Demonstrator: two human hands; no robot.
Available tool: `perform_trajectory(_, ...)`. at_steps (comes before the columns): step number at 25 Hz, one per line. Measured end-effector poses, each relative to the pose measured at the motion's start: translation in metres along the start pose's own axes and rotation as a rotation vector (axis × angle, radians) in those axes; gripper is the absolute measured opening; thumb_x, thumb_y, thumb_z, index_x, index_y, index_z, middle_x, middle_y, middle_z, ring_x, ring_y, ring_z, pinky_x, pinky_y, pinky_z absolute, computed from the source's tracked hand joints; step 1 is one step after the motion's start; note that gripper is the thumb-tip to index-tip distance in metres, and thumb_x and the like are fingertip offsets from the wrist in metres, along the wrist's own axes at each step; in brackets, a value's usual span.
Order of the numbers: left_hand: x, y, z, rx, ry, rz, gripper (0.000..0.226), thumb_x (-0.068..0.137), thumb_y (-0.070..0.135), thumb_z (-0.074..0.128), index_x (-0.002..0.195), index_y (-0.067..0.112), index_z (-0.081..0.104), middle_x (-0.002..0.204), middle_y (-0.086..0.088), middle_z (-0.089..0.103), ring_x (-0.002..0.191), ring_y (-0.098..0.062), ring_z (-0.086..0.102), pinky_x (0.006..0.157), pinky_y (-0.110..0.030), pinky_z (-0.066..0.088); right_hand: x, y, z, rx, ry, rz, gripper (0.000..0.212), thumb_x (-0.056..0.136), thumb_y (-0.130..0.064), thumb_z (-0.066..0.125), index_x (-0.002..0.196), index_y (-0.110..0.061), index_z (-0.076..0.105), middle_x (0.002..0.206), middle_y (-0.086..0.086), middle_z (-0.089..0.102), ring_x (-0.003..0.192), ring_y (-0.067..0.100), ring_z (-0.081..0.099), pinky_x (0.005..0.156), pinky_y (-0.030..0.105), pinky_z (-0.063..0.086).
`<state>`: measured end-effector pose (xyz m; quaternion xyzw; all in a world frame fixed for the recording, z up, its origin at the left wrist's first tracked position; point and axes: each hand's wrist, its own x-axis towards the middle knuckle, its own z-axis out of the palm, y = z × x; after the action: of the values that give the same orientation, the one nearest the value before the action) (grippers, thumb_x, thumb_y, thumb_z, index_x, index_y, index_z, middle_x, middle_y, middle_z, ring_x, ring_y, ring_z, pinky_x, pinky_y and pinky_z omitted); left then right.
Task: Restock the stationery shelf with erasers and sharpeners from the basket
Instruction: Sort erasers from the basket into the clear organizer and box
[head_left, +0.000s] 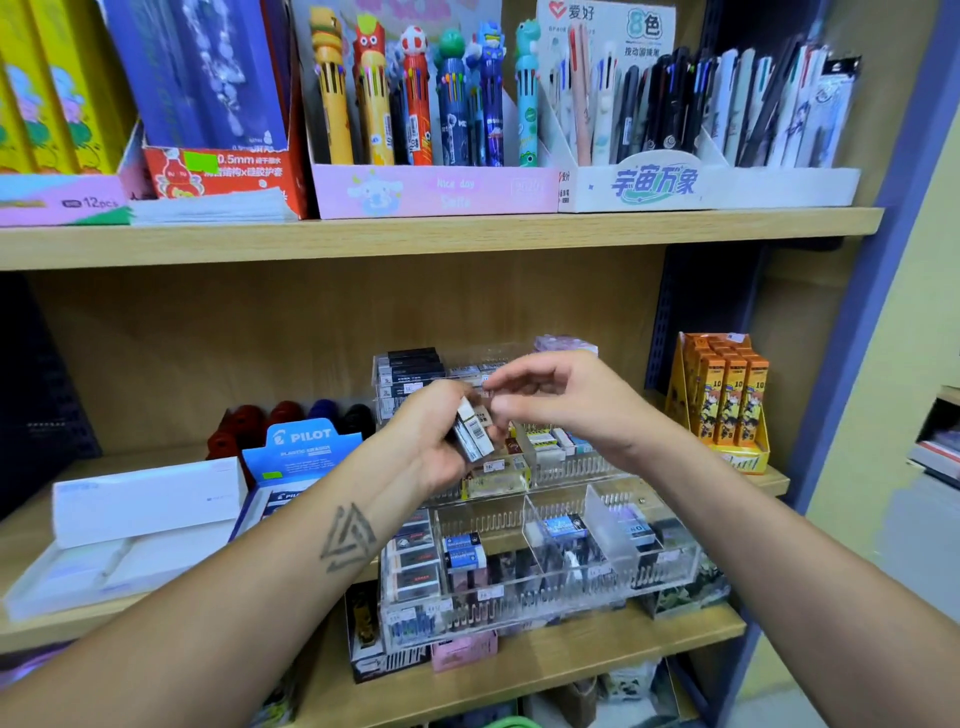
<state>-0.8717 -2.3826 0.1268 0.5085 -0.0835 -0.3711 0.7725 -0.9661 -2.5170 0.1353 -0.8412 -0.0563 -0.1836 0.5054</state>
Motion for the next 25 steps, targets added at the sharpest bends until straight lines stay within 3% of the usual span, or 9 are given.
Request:
perform_trajectory(3, 0.001, 0.0, -0.001, 0.032, 0.073, 0.014, 0.033, 0.101, 0.005, 0.032, 0.117, -0.011, 0.056, 0.091, -0.024, 0.068, 0.069, -0.029, 0.068, 0.055, -0.035, 0.058, -0.002, -0.004, 0.015, -0.267, -0.132, -0.035, 0.03, 0.077, -0.021, 0.085, 0.105, -0.014, 0.077, 0.092, 0.013, 0.073, 0.076, 0.011, 0.058, 0.071, 0.033, 0.05)
perform_trajectory(6, 0.0, 0.001, 0.0, 0.092, 0.091, 0.034, 0.037, 0.099, 0.004, 0.032, 0.126, -0.011, 0.053, 0.099, -0.026, 0.068, 0.072, -0.031, 0.069, 0.071, -0.048, 0.06, 0.0, -0.006, 0.014, -0.174, -0.108, -0.023, 0.026, 0.076, -0.017, 0.086, 0.099, -0.009, 0.078, 0.087, 0.017, 0.072, 0.072, 0.009, 0.056, 0.068, 0.025, 0.048)
perform_trajectory(7, -0.001, 0.002, 0.001, 0.12, 0.092, 0.051, 0.037, 0.097, 0.002, 0.031, 0.123, -0.011, 0.055, 0.096, -0.025, 0.068, 0.072, -0.031, 0.069, 0.077, -0.054, 0.059, -0.001, -0.007, 0.014, -0.136, -0.1, -0.015, 0.024, 0.075, -0.017, 0.086, 0.096, -0.009, 0.078, 0.085, 0.018, 0.071, 0.071, 0.01, 0.056, 0.068, 0.027, 0.049)
perform_trajectory(9, -0.003, 0.005, 0.001, 0.201, 0.091, 0.085, 0.033, 0.093, -0.003, 0.03, 0.104, -0.01, 0.061, 0.085, -0.024, 0.068, 0.07, -0.034, 0.07, 0.073, -0.06, 0.059, -0.004, -0.01, 0.01, -0.116, -0.073, -0.011, 0.019, 0.076, -0.016, 0.085, 0.092, -0.011, 0.077, 0.08, 0.016, 0.067, 0.072, 0.01, 0.055, 0.068, 0.028, 0.048)
perform_trajectory(11, -0.006, 0.007, 0.001, 0.336, 0.109, 0.098, 0.03, 0.092, -0.003, 0.033, 0.097, -0.009, 0.061, 0.08, -0.025, 0.069, 0.064, -0.037, 0.071, 0.054, -0.043, 0.06, -0.004, -0.013, 0.004, -0.164, -0.018, -0.018, 0.018, 0.077, -0.015, 0.085, 0.093, -0.012, 0.077, 0.084, 0.015, 0.068, 0.075, 0.009, 0.056, 0.07, 0.027, 0.047)
perform_trajectory(14, -0.007, 0.01, -0.003, 0.594, 0.181, 0.128, 0.025, 0.096, 0.011, 0.039, 0.094, -0.003, 0.06, 0.071, -0.021, 0.064, 0.04, -0.023, 0.054, 0.036, -0.018, 0.033, 0.006, -0.005, -0.012, -0.428, 0.048, -0.004, 0.031, 0.072, -0.022, 0.088, 0.1, -0.017, 0.076, 0.088, 0.001, 0.067, 0.076, 0.007, 0.059, 0.071, 0.026, 0.047)
perform_trajectory(18, -0.002, 0.017, -0.006, 0.568, 0.145, 0.108, 0.014, 0.091, 0.009, 0.044, 0.089, 0.001, 0.055, 0.072, -0.017, 0.058, 0.041, -0.018, 0.042, 0.035, -0.018, 0.026, 0.026, 0.019, -0.029, -0.82, 0.049, 0.104, 0.039, 0.069, -0.029, 0.09, 0.104, -0.023, 0.074, 0.081, -0.012, 0.06, 0.083, 0.014, 0.059, 0.075, 0.027, 0.047)
perform_trajectory(22, 0.007, 0.018, -0.011, 0.406, 0.097, 0.091, 0.021, 0.088, -0.002, 0.037, 0.107, 0.0, 0.046, 0.084, -0.023, 0.058, 0.043, -0.017, 0.043, 0.033, -0.019, 0.03, 0.041, 0.036, -0.037, -0.856, -0.085, 0.188, 0.029, 0.072, -0.024, 0.089, 0.097, -0.017, 0.077, 0.079, -0.011, 0.065, 0.075, 0.005, 0.06, 0.064, 0.015, 0.043)
perform_trajectory(25, 0.009, 0.018, -0.013, 0.329, 0.058, 0.062, 0.031, 0.092, -0.004, 0.035, 0.122, -0.001, 0.038, 0.098, -0.032, 0.063, 0.045, -0.018, 0.045, 0.033, -0.018, 0.033, 0.05, 0.034, -0.046, -0.837, -0.2, 0.267, 0.021, 0.069, -0.024, 0.09, 0.083, -0.023, 0.074, 0.073, -0.014, 0.067, 0.068, 0.0, 0.061, 0.058, 0.013, 0.041)
